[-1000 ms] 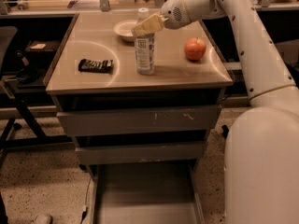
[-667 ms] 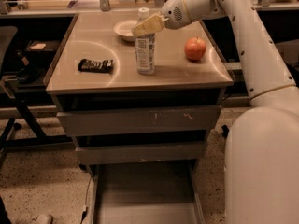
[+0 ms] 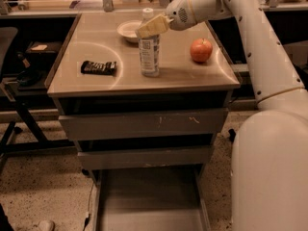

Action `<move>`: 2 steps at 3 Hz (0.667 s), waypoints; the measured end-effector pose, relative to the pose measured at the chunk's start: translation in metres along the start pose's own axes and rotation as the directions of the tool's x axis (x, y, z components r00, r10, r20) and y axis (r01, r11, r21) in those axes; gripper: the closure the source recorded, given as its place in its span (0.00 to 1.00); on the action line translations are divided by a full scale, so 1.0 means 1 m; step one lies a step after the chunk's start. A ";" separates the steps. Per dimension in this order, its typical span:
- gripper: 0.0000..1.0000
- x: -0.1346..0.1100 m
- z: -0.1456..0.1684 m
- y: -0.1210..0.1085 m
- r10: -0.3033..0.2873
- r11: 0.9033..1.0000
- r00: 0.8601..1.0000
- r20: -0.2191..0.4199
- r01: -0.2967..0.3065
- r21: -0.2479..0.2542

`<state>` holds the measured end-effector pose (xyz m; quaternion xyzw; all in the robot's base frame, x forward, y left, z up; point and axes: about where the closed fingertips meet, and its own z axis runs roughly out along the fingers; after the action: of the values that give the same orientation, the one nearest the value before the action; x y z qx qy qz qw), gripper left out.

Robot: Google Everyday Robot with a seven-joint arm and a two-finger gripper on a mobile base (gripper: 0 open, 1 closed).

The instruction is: Pick blue plastic bottle from bottom drawer and place on counter

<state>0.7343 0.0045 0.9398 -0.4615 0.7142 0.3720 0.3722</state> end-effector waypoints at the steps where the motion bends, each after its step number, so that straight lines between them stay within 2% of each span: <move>1: 0.12 0.000 0.000 0.000 0.000 1.000 1.000 0.000 0.000 0.000; 2: 0.00 0.000 0.000 0.000 0.000 1.000 1.000 0.000 0.000 0.000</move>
Offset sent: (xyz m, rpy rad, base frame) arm 0.0000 0.0000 0.0000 0.0000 0.0000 0.0000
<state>0.7343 0.0046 0.9397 -0.4615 0.7142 0.3720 0.3722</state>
